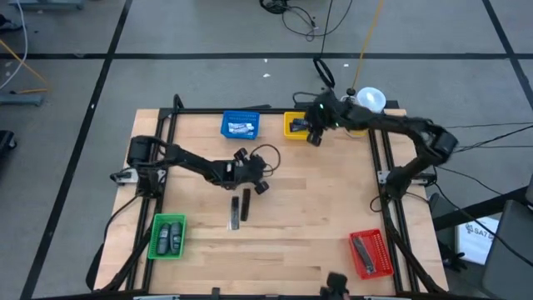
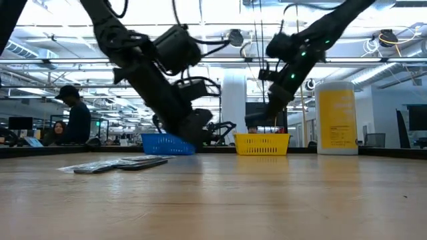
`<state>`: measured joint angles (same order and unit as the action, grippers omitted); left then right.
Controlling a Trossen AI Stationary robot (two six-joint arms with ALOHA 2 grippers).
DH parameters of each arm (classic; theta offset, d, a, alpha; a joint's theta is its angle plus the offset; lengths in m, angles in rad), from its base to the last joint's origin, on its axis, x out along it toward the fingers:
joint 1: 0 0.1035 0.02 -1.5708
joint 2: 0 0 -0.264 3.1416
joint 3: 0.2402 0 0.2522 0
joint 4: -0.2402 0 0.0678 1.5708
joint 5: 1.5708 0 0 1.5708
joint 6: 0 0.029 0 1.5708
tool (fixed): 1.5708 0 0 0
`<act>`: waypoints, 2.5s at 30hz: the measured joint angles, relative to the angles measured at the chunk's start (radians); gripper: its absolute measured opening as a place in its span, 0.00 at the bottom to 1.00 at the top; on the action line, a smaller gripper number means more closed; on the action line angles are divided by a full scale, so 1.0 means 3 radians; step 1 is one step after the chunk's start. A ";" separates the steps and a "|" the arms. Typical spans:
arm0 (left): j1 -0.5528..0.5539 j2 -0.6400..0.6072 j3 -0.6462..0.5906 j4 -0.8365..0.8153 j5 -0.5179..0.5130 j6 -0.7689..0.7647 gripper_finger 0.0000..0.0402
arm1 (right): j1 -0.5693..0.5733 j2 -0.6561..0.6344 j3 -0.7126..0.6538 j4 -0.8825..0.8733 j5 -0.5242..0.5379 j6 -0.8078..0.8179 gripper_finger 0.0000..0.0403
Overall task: Pick & Place Travel size toiletries
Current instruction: Put the blue shave cream into the yellow bin, then put the black hair comb into the red bin
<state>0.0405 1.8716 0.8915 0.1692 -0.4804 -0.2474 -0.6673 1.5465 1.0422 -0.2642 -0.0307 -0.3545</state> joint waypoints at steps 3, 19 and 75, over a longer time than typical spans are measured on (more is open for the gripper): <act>0.0066 -0.0166 -0.0291 0.0502 0.0229 0.0080 0.06 | -0.0148 0.0318 0.0326 -0.0252 -0.0002 -0.0234 0.33; -0.0003 -0.1129 -0.1064 0.1242 0.0374 0.0110 0.06 | -0.0351 0.0916 0.0761 -0.0789 -0.0695 -0.0777 0.33; -0.1461 -0.2021 -0.0887 -0.1254 -0.0106 -0.0779 0.06 | 0.3395 0.1327 -0.0908 0.3855 0.1166 0.1519 0.36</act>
<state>-0.3978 1.2653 0.6254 -0.2072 -0.5123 -0.4812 0.3511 1.9447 0.7697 0.8923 0.3191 0.1011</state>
